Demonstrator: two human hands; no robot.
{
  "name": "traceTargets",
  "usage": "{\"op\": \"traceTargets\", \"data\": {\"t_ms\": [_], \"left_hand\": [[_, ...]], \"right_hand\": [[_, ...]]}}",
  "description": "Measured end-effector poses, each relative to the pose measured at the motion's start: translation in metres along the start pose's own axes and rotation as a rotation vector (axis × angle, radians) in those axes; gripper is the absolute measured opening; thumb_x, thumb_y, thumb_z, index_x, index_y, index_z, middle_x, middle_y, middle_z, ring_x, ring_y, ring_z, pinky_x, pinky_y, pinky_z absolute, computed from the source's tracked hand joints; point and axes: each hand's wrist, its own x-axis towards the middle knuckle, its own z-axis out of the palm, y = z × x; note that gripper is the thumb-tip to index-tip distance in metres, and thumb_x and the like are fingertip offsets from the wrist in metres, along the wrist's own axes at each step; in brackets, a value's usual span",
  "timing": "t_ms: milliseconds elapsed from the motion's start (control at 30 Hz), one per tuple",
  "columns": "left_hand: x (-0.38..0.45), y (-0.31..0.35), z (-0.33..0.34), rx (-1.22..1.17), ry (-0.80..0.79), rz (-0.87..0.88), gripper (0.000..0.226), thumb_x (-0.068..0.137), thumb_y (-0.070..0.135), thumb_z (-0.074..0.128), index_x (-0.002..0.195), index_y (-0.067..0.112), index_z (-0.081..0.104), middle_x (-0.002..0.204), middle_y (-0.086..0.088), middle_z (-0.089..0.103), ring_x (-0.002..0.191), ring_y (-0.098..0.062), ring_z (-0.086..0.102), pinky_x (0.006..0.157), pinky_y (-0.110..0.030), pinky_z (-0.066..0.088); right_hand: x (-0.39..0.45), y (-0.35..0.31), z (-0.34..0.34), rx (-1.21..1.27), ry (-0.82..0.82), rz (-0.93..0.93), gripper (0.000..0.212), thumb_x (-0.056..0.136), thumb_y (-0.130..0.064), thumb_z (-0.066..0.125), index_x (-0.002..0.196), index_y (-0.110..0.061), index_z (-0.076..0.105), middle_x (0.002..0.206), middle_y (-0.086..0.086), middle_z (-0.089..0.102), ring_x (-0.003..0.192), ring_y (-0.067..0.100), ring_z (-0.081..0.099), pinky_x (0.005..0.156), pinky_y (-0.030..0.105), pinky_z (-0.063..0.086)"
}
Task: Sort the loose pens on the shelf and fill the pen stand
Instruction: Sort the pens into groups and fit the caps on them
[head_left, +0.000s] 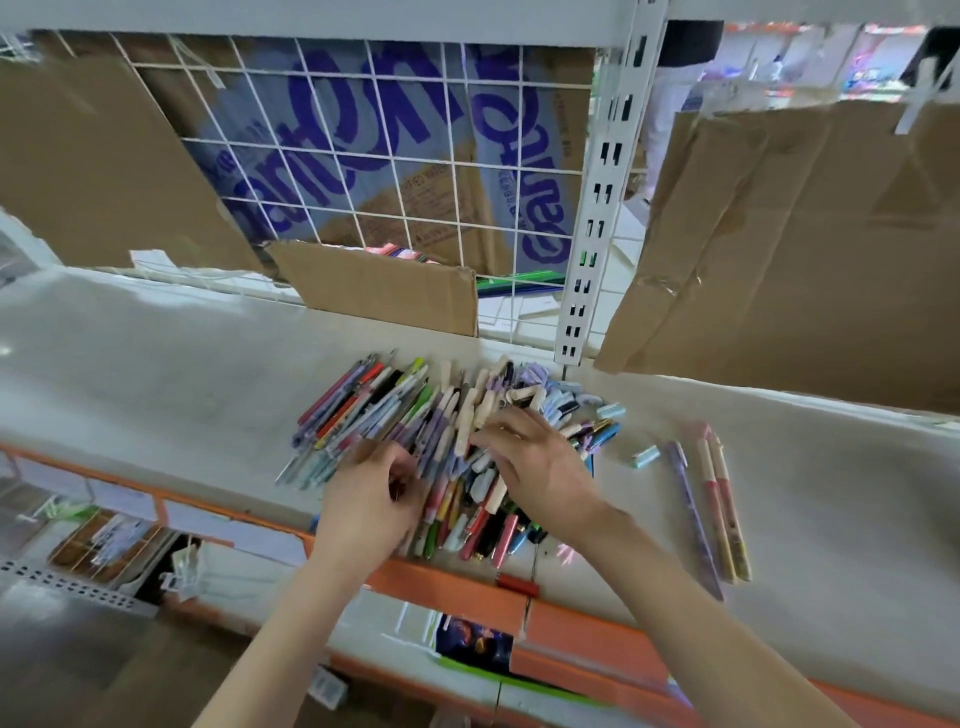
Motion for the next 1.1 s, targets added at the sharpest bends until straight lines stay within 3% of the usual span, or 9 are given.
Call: {"op": "traceTargets", "data": {"t_ms": [100, 200, 367, 467, 567, 800, 867, 933, 1100], "left_hand": [[-0.003, 0.001, 0.0, 0.033, 0.019, 0.013, 0.008, 0.084, 0.025, 0.066, 0.088, 0.019, 0.065, 0.087, 0.009, 0.044, 0.08, -0.015, 0.054, 0.069, -0.025, 0.038], [-0.004, 0.006, -0.001, 0.105, -0.02, 0.0, 0.016, 0.085, 0.033, 0.064, 0.095, 0.02, 0.066, 0.098, 0.005, 0.044, 0.085, -0.018, 0.057, 0.074, -0.027, 0.045], [-0.001, 0.012, -0.002, 0.265, -0.085, -0.037, 0.027, 0.086, 0.047, 0.057, 0.103, 0.026, 0.064, 0.117, 0.001, 0.04, 0.096, -0.019, 0.056, 0.08, -0.029, 0.045], [0.001, 0.014, 0.0, 0.241, -0.083, -0.035, 0.028, 0.087, 0.046, 0.055, 0.102, 0.024, 0.064, 0.118, 0.0, 0.039, 0.095, -0.019, 0.056, 0.079, -0.028, 0.044], [0.0, 0.013, 0.002, 0.214, -0.06, -0.017, 0.023, 0.088, 0.042, 0.056, 0.098, 0.023, 0.064, 0.115, 0.0, 0.039, 0.091, -0.017, 0.055, 0.074, -0.025, 0.038], [0.0, 0.009, 0.007, 0.08, 0.063, 0.008, 0.015, 0.084, 0.031, 0.064, 0.085, 0.015, 0.063, 0.104, 0.002, 0.039, 0.097, -0.017, 0.044, 0.075, -0.028, 0.038], [0.001, 0.011, 0.004, 0.017, 0.095, 0.027, 0.013, 0.082, 0.026, 0.066, 0.081, 0.015, 0.061, 0.096, 0.004, 0.043, 0.092, -0.014, 0.042, 0.072, -0.028, 0.037], [0.0, 0.014, 0.002, -0.026, 0.107, 0.071, 0.012, 0.083, 0.024, 0.066, 0.078, 0.017, 0.057, 0.082, 0.006, 0.053, 0.077, -0.014, 0.051, 0.062, -0.027, 0.037], [-0.002, 0.021, 0.004, -0.081, 0.06, 0.094, 0.014, 0.088, 0.027, 0.06, 0.079, 0.021, 0.051, 0.063, 0.009, 0.057, 0.053, -0.003, 0.052, 0.045, -0.015, 0.032]], "right_hand": [[0.012, -0.002, 0.007, -0.049, -0.067, -0.007, 0.057, 0.06, 0.025, 0.062, 0.105, -0.009, 0.071, 0.109, 0.012, 0.064, 0.096, 0.033, 0.061, 0.076, 0.044, 0.057], [0.017, -0.001, 0.01, -0.072, -0.202, -0.016, 0.061, 0.068, 0.022, 0.049, 0.118, -0.011, 0.065, 0.129, 0.01, 0.055, 0.114, 0.031, 0.049, 0.086, 0.049, 0.052], [0.022, 0.001, 0.012, -0.057, -0.148, -0.034, 0.04, 0.066, 0.018, 0.067, 0.097, -0.006, 0.07, 0.099, 0.009, 0.065, 0.091, 0.032, 0.06, 0.069, 0.045, 0.057], [0.024, 0.0, 0.01, -0.039, -0.135, -0.03, 0.033, 0.068, 0.016, 0.066, 0.092, -0.007, 0.07, 0.094, 0.008, 0.065, 0.092, 0.031, 0.059, 0.071, 0.043, 0.057], [0.022, -0.001, 0.009, -0.06, -0.113, -0.042, 0.038, 0.065, 0.018, 0.068, 0.093, -0.007, 0.072, 0.095, 0.009, 0.066, 0.088, 0.031, 0.06, 0.064, 0.042, 0.058], [0.007, 0.001, -0.001, -0.008, 0.003, -0.007, 0.032, 0.07, 0.014, 0.068, 0.095, -0.006, 0.071, 0.097, 0.008, 0.066, 0.089, 0.027, 0.062, 0.078, 0.027, 0.053], [0.002, 0.007, -0.008, 0.044, 0.02, 0.054, 0.027, 0.074, 0.011, 0.064, 0.094, -0.005, 0.071, 0.097, 0.007, 0.066, 0.09, 0.025, 0.061, 0.082, 0.017, 0.044], [-0.003, 0.016, -0.017, 0.075, 0.013, 0.102, 0.022, 0.079, 0.009, 0.061, 0.092, -0.006, 0.071, 0.094, 0.006, 0.066, 0.089, 0.023, 0.062, 0.083, 0.015, 0.042], [-0.021, 0.037, -0.039, 0.082, -0.012, 0.242, 0.026, 0.083, 0.01, 0.057, 0.091, -0.009, 0.072, 0.092, 0.003, 0.067, 0.091, 0.019, 0.061, 0.074, 0.033, 0.053]]}}
